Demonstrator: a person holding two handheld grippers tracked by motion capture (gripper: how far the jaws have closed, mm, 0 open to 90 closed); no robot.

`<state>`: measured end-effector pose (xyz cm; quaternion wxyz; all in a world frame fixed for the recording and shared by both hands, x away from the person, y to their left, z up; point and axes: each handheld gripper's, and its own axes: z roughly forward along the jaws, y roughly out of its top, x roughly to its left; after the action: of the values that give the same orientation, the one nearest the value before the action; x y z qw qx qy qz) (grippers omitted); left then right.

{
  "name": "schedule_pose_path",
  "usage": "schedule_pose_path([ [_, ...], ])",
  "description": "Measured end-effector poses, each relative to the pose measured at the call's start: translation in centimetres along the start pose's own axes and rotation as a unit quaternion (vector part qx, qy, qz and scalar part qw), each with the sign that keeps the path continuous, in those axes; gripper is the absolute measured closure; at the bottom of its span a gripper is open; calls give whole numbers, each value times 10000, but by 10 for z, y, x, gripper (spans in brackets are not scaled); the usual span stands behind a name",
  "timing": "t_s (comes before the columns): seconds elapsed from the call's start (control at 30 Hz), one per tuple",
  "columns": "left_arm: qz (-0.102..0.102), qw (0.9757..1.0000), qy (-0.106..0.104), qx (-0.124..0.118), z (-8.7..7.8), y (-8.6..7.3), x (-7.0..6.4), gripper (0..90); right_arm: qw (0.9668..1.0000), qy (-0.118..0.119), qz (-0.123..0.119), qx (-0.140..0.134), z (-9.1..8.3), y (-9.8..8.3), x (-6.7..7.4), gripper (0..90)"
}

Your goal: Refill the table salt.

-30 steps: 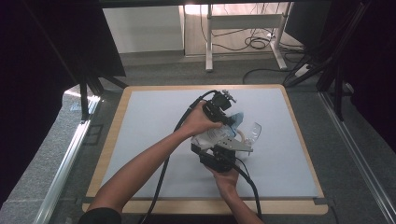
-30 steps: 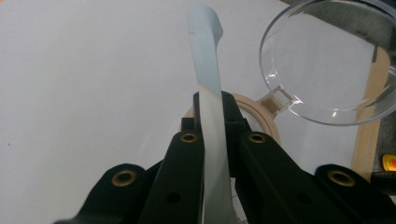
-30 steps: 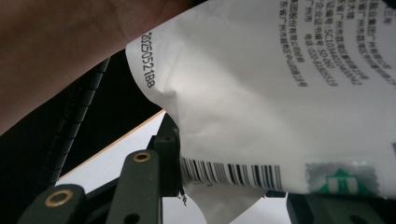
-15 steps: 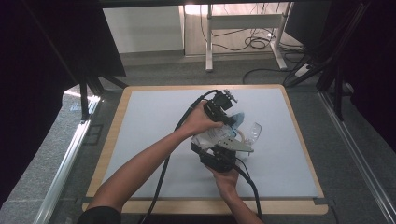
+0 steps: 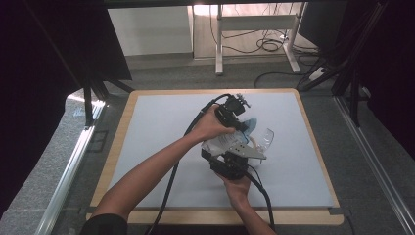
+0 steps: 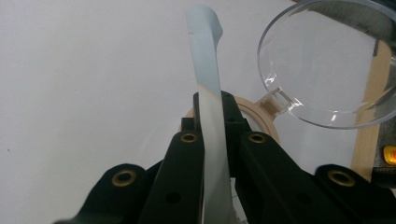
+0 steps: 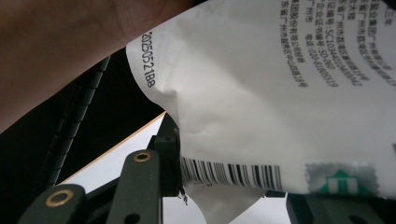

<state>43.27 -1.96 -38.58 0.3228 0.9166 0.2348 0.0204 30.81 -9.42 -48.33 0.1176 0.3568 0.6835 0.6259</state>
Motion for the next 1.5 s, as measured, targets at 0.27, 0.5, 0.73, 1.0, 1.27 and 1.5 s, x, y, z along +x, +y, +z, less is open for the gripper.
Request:
schedule_pose_path([
  [0.27, 13, 10000, 1, 8, 0, 0, -1, 899, 10000, -10, -11, 3, -1, 0, 1, 607],
  [0.5, 8, 10000, 10, 36, 0, -2, 0, 899, 10000, 5, -7, 13, 1, -1, 2, 607],
  [0.73, 21, 10000, 30, 49, 0, -1, 0, 899, 10000, -24, 7, -31, 1, -1, 2, 608],
  [1.0, 11, 10000, 31, 70, 0, -1, 2, 899, 10000, -23, -11, -34, 4, -1, 2, 608],
  [1.27, 20, 9999, 49, 89, -1, -1, 2, 899, 10000, -19, 17, -68, 5, -1, 3, 608],
  [1.5, 36, 9999, 69, 130, -2, 0, 2, 899, 10000, -21, 22, -94, 5, -1, 3, 609],
])
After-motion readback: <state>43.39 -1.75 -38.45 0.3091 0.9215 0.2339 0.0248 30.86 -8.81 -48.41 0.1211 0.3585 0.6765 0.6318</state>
